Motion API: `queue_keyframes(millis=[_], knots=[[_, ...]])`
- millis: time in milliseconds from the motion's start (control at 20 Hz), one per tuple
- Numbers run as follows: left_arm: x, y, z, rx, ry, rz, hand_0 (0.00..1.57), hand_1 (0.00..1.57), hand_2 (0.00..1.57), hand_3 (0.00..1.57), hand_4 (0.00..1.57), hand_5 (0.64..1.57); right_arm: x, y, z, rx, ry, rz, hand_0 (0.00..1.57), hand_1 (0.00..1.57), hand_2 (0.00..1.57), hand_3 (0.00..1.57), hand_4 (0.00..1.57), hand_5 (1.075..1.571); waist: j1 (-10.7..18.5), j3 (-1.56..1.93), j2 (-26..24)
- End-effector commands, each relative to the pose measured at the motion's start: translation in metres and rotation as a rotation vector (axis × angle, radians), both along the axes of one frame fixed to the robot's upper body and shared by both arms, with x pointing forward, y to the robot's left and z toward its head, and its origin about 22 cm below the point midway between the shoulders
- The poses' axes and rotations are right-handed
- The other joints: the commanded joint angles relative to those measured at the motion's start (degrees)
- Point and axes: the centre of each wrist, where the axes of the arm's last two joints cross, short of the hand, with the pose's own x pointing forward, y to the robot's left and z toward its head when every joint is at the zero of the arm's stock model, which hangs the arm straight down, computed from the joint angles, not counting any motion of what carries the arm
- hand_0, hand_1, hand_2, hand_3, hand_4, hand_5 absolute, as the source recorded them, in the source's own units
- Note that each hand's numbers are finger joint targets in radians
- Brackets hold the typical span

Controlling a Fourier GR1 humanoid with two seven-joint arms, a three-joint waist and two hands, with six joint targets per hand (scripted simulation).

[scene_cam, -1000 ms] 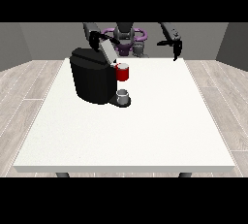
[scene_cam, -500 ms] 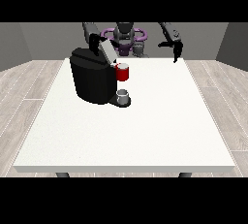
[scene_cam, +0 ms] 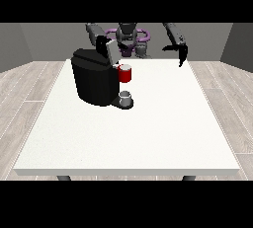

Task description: Insert the coffee pod into the coffee machine and close the lid

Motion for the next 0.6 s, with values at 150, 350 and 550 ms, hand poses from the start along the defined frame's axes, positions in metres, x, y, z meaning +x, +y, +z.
queue_keyframes(millis=[150,350,550], knots=[[-0.002,0.018,-0.009,-0.015,0.031,0.007,0.0,0.0,0.0,0.0,0.39,1.571,0.003,0.035,0.0,-0.079,0.035,0.077,0.0,0.0,0.0,0.0,0.36,1.571,0.37,0.35,0.83],[-0.001,-0.005,-0.009,-0.017,0.023,-0.033,0.0,0.0,0.0,0.0,0.34,1.571,0.009,0.055,0.003,-0.089,0.043,0.036,0.0,0.0,0.0,0.0,0.44,1.571,3.58,0.37,0.23],[0.007,-0.008,-0.011,-0.023,0.042,-0.032,0.0,0.0,0.0,0.0,0.35,1.571,0.023,0.068,0.042,-0.116,0.037,0.066,0.0,0.0,0.0,0.0,0.39,1.571,2.94,0.37,0.64]])
